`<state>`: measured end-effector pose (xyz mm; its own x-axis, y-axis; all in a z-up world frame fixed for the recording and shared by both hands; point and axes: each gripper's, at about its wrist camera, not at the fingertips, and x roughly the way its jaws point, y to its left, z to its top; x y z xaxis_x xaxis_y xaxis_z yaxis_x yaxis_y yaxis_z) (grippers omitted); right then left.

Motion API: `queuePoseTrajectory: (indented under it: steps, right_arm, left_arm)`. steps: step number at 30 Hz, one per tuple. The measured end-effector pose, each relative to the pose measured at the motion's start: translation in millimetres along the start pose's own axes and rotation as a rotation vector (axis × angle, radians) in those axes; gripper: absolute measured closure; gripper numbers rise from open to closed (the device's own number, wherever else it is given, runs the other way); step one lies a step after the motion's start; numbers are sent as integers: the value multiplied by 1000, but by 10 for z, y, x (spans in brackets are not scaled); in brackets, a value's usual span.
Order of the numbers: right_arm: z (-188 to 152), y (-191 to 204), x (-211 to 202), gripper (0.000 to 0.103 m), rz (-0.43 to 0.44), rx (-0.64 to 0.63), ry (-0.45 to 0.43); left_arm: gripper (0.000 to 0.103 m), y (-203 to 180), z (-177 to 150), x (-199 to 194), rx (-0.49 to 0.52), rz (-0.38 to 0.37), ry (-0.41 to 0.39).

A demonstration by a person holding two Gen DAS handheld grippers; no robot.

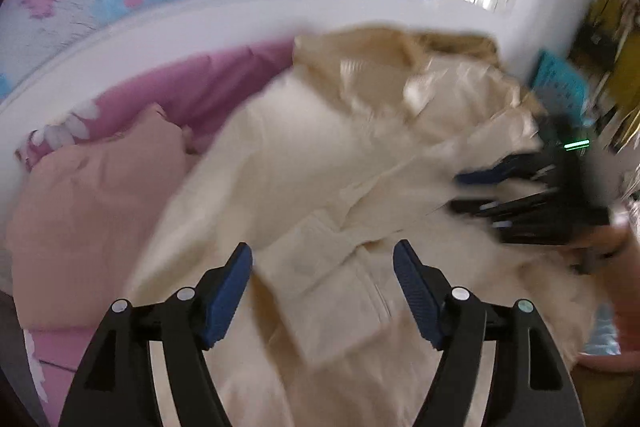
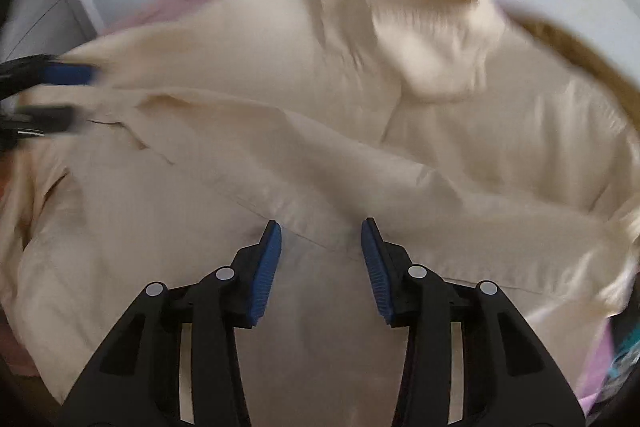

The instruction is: Fold large clothes

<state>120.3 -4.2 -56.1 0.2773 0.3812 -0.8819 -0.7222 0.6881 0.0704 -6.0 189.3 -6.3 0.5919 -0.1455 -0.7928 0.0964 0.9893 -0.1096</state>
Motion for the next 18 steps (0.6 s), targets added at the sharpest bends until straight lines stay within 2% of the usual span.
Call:
queuePoseTrajectory:
  steps: [2,5,8,11,15,18]
  right_arm:
    - [5,-49,-4,62,18,27,1]
    - [24,4,-184,61,17,31,-40]
    - [60,279,-421,61,76,-39,-112]
    - [99,614,-488,61,139,-130,-150]
    - [152,1088,-230,62,202,-221,-119]
    - [210,1231,111,61,176,-220,-56]
  left_arm:
    - [26,90,-109,-298,-10,23,-60]
    - [25,168,-282,-534,-11,87,-94]
    - [25,254,-535,-637,-28,132,-84]
    - [25,318,-729,-655,-47,157,-56]
    - [25,393,-999,-710,-75,162,-23]
    - [27,404,-1167,-728,-94,155,-4]
